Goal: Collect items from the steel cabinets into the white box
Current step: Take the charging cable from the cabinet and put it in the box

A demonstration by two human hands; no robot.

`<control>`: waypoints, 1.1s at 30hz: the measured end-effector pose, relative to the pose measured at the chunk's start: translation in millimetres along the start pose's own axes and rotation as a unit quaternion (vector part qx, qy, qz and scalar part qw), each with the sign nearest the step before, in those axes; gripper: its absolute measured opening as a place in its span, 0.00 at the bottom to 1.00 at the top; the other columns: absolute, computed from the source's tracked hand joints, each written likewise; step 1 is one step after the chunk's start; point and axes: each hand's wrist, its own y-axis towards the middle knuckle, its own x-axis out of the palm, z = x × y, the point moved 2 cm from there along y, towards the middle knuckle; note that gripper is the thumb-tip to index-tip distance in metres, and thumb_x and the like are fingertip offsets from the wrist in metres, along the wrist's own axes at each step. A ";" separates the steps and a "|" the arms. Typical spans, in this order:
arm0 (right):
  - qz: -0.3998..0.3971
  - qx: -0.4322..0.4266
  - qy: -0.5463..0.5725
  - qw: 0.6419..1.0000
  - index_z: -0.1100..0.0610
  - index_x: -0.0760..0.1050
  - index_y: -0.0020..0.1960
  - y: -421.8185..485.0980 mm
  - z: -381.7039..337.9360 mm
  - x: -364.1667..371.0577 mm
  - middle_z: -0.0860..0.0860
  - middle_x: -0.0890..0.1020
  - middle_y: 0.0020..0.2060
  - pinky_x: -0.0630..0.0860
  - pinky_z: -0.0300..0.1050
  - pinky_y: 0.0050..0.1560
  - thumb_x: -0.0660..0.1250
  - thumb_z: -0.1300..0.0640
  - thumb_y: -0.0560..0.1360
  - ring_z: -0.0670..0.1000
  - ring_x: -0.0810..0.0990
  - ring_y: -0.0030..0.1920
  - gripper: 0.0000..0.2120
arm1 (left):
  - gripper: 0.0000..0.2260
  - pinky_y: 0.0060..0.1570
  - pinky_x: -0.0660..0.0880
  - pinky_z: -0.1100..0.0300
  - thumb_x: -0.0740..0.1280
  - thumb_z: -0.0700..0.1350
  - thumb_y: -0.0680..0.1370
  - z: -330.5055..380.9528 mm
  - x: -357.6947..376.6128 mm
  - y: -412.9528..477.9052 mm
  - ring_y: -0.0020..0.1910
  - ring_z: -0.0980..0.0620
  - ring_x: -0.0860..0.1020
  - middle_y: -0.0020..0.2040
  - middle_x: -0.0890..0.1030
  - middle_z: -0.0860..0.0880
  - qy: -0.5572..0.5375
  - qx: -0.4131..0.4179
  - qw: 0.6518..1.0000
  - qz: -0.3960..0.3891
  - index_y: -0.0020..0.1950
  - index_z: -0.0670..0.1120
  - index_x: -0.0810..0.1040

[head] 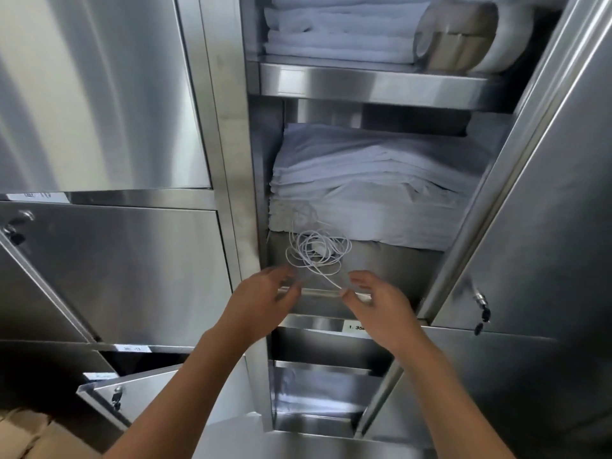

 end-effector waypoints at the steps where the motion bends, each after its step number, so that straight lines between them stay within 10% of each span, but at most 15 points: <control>1: -0.005 0.002 -0.002 1.000 0.43 0.78 0.62 1.8 2.4 2.9 0.36 0.81 0.52 0.75 0.35 0.52 0.70 0.46 0.78 0.33 0.78 0.45 0.14 | 0.13 0.52 0.77 0.56 0.62 0.56 0.80 -1.6 0.5 0.5 0.51 0.55 0.80 0.54 0.82 0.55 -0.005 -0.005 1.000 -0.001 0.61 0.55 0.77; 8: -0.027 -0.022 0.008 0.999 0.44 0.77 0.65 46.0 2.5 16.1 0.45 0.84 0.60 0.76 0.50 0.64 0.69 0.40 0.75 0.48 0.81 0.62 0.21 | 0.13 0.50 0.76 0.62 0.61 0.58 0.79 -0.7 13.3 13.1 0.50 0.59 0.79 0.54 0.82 0.58 -0.025 -0.020 0.999 0.005 0.61 0.56 0.77; 21: -0.069 -0.077 -0.069 0.992 0.53 0.74 0.70 180.9 23.0 25.6 0.52 0.81 0.65 0.73 0.48 0.62 0.72 0.42 0.74 0.56 0.78 0.66 0.28 | 0.15 0.50 0.78 0.64 0.62 0.58 0.80 -0.4 48.0 53.7 0.49 0.58 0.81 0.55 0.83 0.56 -0.073 -0.135 0.986 0.062 0.62 0.54 0.78; 28: 0.073 -0.145 -0.068 0.985 0.56 0.78 0.60 214.2 31.4 50.3 0.55 0.79 0.53 0.76 0.55 0.56 0.76 0.40 0.66 0.59 0.75 0.57 0.29 | 0.13 0.47 0.79 0.59 0.62 0.57 0.78 -1.3 51.9 53.9 0.47 0.57 0.83 0.49 0.85 0.56 -0.056 -0.150 0.982 0.097 0.56 0.55 0.79; 33: -0.054 -0.101 -0.119 0.986 0.54 0.66 0.74 224.6 35.4 68.0 0.55 0.72 0.71 0.69 0.56 0.68 0.76 0.34 0.65 0.60 0.70 0.70 0.46 | 0.15 0.49 0.78 0.58 0.61 0.57 0.78 0.4 53.5 47.8 0.48 0.56 0.82 0.53 0.83 0.55 -0.030 -0.142 0.986 0.088 0.57 0.53 0.79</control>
